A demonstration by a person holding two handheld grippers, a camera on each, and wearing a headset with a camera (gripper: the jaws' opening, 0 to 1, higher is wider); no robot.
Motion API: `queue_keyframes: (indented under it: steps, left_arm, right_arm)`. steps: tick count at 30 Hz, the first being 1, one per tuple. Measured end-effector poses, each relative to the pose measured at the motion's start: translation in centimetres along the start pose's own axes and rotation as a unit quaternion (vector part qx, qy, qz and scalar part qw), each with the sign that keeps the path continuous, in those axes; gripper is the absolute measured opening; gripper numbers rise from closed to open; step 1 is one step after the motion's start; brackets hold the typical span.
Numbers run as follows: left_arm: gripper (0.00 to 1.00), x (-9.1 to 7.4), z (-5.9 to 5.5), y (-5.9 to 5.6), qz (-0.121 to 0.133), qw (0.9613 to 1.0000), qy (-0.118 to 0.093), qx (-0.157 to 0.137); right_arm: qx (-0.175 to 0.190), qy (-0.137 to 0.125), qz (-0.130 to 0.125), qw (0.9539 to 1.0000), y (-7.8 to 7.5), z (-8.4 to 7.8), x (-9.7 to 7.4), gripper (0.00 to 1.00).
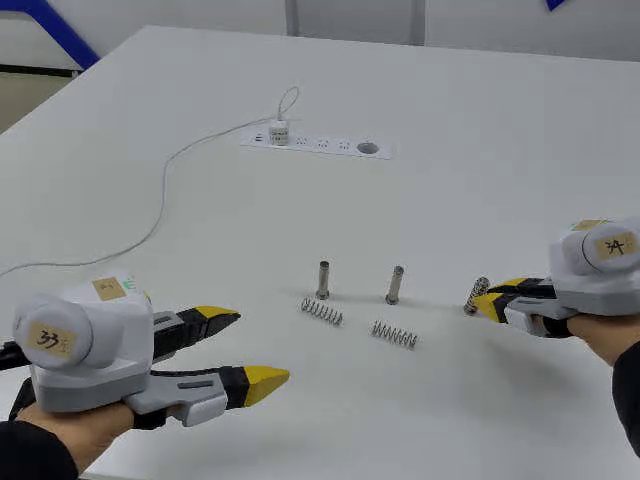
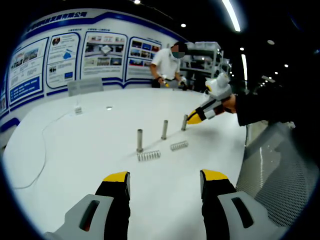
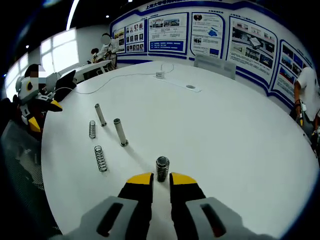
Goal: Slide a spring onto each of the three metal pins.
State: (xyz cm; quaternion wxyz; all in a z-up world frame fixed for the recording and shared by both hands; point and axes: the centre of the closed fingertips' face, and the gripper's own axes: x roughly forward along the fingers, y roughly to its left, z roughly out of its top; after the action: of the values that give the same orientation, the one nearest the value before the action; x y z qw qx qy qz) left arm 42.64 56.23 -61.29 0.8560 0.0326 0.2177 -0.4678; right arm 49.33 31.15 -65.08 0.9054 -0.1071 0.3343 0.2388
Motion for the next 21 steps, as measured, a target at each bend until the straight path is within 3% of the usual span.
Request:
queue_keyframes:
  steps: [14, 21]
  left_arm:
    - [0.57, 0.0, 0.1, -0.1, -0.001, 1.0000, -0.002, 0.002]
    - [0.57, 0.0, 0.1, 0.0, 0.000, 1.0000, -0.002, 0.001]
  right_arm:
    - [-0.006, 0.014, 0.032, 0.9994, 2.9, -1.5, -0.4, 0.14]
    - [-0.031, 0.014, 0.054, 0.9980, 4.8, -0.6, -0.1, 0.14]
